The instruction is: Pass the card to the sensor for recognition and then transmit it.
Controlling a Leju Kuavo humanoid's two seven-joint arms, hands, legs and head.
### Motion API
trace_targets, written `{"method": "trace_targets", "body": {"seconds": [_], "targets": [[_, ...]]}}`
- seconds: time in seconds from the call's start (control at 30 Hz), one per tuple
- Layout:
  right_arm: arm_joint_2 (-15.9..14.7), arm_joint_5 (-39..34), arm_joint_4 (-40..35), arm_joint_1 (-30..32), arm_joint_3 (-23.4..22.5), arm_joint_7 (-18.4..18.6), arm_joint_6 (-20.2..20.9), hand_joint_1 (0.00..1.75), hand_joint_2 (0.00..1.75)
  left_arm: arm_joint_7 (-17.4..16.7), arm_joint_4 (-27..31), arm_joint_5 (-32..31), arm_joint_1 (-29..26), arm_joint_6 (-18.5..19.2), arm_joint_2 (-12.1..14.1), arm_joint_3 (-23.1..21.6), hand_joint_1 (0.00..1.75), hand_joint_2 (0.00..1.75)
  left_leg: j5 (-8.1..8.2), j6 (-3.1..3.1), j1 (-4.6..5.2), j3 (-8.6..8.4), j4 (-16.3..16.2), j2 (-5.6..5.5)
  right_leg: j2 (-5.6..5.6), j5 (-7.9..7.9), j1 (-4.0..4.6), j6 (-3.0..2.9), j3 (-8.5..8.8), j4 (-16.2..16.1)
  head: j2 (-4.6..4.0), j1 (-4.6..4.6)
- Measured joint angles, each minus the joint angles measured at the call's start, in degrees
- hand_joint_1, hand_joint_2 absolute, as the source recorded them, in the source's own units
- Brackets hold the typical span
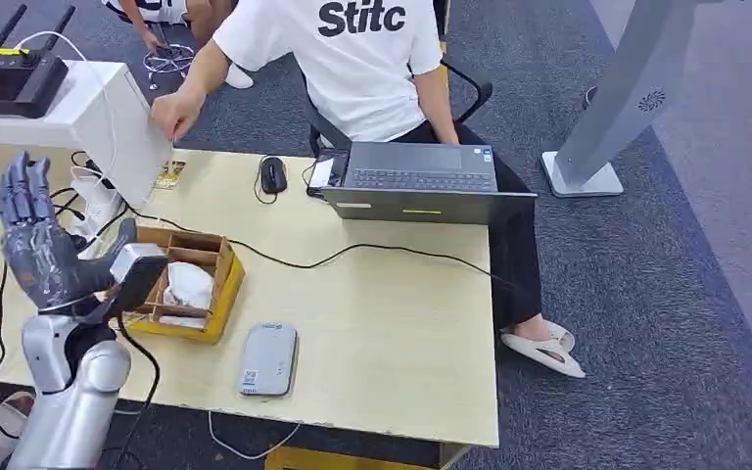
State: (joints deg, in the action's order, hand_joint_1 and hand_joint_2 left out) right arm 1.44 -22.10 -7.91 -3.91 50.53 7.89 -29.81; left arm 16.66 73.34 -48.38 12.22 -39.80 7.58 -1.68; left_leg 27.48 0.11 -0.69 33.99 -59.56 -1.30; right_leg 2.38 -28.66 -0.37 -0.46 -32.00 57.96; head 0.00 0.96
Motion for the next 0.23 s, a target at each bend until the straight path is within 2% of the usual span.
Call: {"method": "trace_targets", "body": {"seconds": [0.1,0.23], "targets": [[0.13,-1.09,0.02,0.66,-0.33,-0.22,-0.44,0.0,1.75,3.08,9.05,4.21,-8.88,0.0,-1.29,3.58,0.0,1.75,0.1,-0.01,-0.01,0.03,-0.01,0.03,-0.01,-0.08,0.0,-0.01,-0.08,-0.03,0.0,-0.02],[0.17,-1.4,0.02,0.79,-0.35,-0.33,-0.44,0.0,1.75,4.25,15.29,5.04,-13.71,0.15,-2.34,6.71,0.0,1.75,0.11,0.0,-0.01,0.1,-0.01,-0.28,-0.32,-0.16,0.0,0.01,-0.01,-0.03,0.0,-0.02]]}}
